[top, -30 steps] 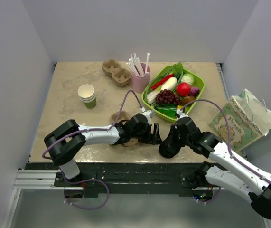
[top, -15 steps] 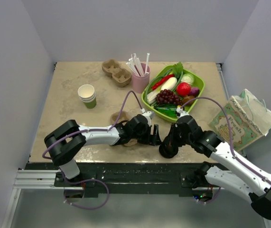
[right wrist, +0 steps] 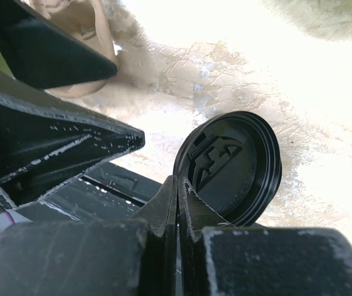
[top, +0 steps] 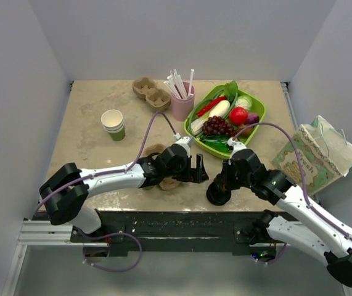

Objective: Pack the takeout coffee

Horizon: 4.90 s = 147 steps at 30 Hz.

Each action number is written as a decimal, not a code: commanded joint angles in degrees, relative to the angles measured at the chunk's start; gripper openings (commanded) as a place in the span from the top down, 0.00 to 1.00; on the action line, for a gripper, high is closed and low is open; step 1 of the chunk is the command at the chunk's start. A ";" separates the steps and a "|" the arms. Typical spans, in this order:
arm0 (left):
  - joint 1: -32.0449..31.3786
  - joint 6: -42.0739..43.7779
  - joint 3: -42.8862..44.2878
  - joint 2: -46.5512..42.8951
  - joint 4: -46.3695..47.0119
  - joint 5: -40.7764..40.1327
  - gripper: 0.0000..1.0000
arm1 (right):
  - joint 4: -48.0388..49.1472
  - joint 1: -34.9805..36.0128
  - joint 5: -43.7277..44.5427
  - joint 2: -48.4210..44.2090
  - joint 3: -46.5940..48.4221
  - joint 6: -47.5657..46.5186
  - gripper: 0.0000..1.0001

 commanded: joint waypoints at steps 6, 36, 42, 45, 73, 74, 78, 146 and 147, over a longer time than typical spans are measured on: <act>-0.01 0.56 9.96 6.41 -3.94 2.34 0.00 | 2.25 -0.30 -3.23 -1.44 -0.14 -3.75 1.00; 4.91 -3.57 7.60 4.32 -5.18 2.26 0.07 | 1.64 -0.21 -1.04 3.21 -0.49 -0.95 1.00; 4.91 -2.69 6.19 3.44 -4.74 2.17 0.07 | 3.03 -0.12 -1.55 5.06 -0.84 -0.05 0.70; 4.91 -2.60 5.40 3.00 -4.22 2.35 0.07 | 3.84 -0.21 -3.05 7.08 -0.76 -0.05 0.61; 4.91 -1.63 2.50 0.28 -4.30 0.50 0.06 | 3.84 -0.04 -3.85 12.19 -1.55 3.28 0.92; 4.91 -1.63 2.24 0.28 -4.21 0.50 0.05 | 3.66 -0.04 -3.59 12.01 -1.46 3.46 0.95; 4.83 -1.46 1.89 -0.34 -3.95 0.42 0.05 | 1.73 -0.12 -2.36 10.52 -0.15 3.99 1.00; 4.12 -10.76 2.14 -38.31 -33.71 -21.79 0.02 | 12.97 27.10 7.56 16.92 20.86 -36.52 1.00; 4.12 -11.82 2.67 -37.87 -35.40 -23.13 0.03 | 13.58 27.99 9.15 17.10 20.78 -37.14 1.00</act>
